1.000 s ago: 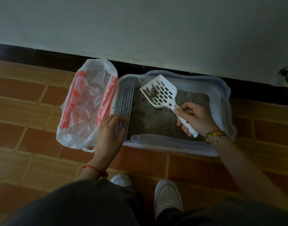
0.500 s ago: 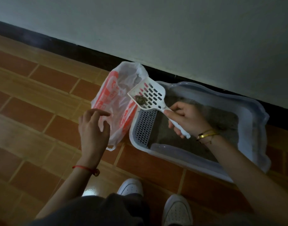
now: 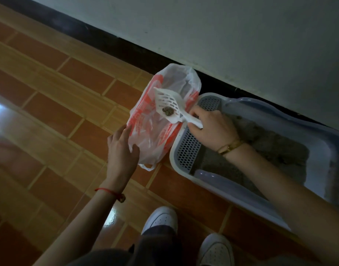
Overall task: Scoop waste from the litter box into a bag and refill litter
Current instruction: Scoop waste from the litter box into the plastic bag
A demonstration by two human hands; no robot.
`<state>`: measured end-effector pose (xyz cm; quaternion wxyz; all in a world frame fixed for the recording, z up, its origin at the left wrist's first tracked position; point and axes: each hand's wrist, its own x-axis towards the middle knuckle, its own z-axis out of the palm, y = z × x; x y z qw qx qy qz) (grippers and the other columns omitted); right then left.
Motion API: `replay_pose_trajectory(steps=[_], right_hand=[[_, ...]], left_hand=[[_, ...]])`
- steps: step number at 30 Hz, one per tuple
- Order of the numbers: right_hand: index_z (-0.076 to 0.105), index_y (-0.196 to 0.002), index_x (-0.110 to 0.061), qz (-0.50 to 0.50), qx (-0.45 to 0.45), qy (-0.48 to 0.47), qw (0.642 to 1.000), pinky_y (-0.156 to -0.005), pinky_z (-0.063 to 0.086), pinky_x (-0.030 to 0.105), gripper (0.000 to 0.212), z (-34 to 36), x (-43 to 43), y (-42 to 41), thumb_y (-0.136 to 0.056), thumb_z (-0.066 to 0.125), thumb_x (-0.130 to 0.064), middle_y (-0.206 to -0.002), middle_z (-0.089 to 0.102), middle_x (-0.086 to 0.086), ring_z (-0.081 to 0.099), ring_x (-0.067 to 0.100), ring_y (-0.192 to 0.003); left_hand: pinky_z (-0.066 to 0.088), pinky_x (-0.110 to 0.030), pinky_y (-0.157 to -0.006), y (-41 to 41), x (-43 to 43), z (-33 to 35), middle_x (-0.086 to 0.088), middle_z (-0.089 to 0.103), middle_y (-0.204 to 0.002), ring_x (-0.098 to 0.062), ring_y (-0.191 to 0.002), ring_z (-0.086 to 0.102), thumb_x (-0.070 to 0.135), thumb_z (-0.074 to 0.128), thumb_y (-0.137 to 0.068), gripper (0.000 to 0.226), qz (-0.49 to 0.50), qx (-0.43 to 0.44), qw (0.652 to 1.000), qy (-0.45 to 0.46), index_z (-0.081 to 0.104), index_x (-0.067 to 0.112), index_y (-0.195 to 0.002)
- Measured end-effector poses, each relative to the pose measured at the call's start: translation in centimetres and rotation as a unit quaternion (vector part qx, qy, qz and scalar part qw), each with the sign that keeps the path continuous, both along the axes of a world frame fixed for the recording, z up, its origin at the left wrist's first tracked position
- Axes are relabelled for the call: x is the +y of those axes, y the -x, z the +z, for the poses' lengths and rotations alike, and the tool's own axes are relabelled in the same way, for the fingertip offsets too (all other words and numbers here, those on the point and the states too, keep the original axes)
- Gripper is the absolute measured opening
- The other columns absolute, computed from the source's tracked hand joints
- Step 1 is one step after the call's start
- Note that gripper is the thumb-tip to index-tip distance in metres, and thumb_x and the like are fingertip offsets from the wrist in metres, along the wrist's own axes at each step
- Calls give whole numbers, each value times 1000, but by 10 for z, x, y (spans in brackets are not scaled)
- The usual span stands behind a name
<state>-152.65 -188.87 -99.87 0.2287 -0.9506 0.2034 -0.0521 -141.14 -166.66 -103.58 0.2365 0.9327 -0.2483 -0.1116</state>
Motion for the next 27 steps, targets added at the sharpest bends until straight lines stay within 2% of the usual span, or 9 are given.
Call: replay_pose_trajectory(steps=[2,4,10,12,15,17,20,23,27], right_hand=[[51,-116,-19,47,-2,126,991,-51,37,25,25,-4,1,-1,-93,53,-29,-79,62,2,60,19,-63],[49,-121,-17,81,-8,203,976,-48,39,26,33,-8,1,0,-90,58,-26,-81,63,6,62,23,-63],[40,-121,-19,83,-43,246,965,-45,43,28,42,-10,-4,13,-86,62,-21,-80,62,8,62,25,-60],[47,-120,-19,38,-50,185,981,-47,42,27,32,-5,-7,18,-91,56,-25,-82,63,7,62,24,-62],[56,-104,-19,-65,-53,12,996,-47,44,24,17,1,-12,28,-93,54,-32,-76,64,-3,61,13,-59],[60,-95,-16,-141,-81,-148,976,-43,43,19,15,5,-15,39,-91,60,-30,-68,66,-3,58,5,-50],[62,-97,-11,-229,-104,-330,910,-37,39,21,13,13,-24,68,-90,63,-22,-64,66,4,49,8,-37],[62,-96,-14,-236,-92,-325,911,-37,39,23,8,15,-34,104,-90,63,-20,-64,66,6,47,10,-36],[62,-95,-9,-268,-81,-303,911,-35,39,23,9,12,-42,150,-90,63,-16,-58,65,3,46,11,-35]], left_hand=[[34,-39,-107,1,-1,-1,-8,40,-151,-28,-134,35,1,59,-88,64,-5,-4,1000,2,40,15,-148],[35,-38,-107,3,-3,-1,-8,40,-151,-27,-133,35,2,59,-89,64,-9,-5,1000,4,38,15,-149],[32,-38,-110,8,-9,-1,-9,38,-152,-28,-137,33,3,60,-89,65,-20,-2,1000,13,37,13,-149],[31,-36,-109,9,-9,-2,-9,39,-152,-28,-136,34,3,60,-89,65,-22,-3,1000,19,37,14,-149],[31,-37,-108,10,-9,-3,-8,40,-151,-28,-135,35,2,60,-88,66,-20,-4,999,25,38,15,-149],[31,-37,-108,10,-9,-3,-8,40,-151,-28,-136,35,2,59,-88,65,-16,-5,999,34,39,14,-148],[33,-36,-107,11,-12,-2,-8,44,-149,-28,-135,39,0,59,-87,63,-20,-15,998,58,43,12,-146],[33,-33,-105,15,-20,-4,-7,47,-147,-28,-132,43,0,60,-87,59,-34,-21,997,73,48,11,-143],[39,-51,-105,26,-30,-3,-6,46,-146,-32,-131,38,5,62,-87,46,-67,-61,992,89,59,16,-132]])
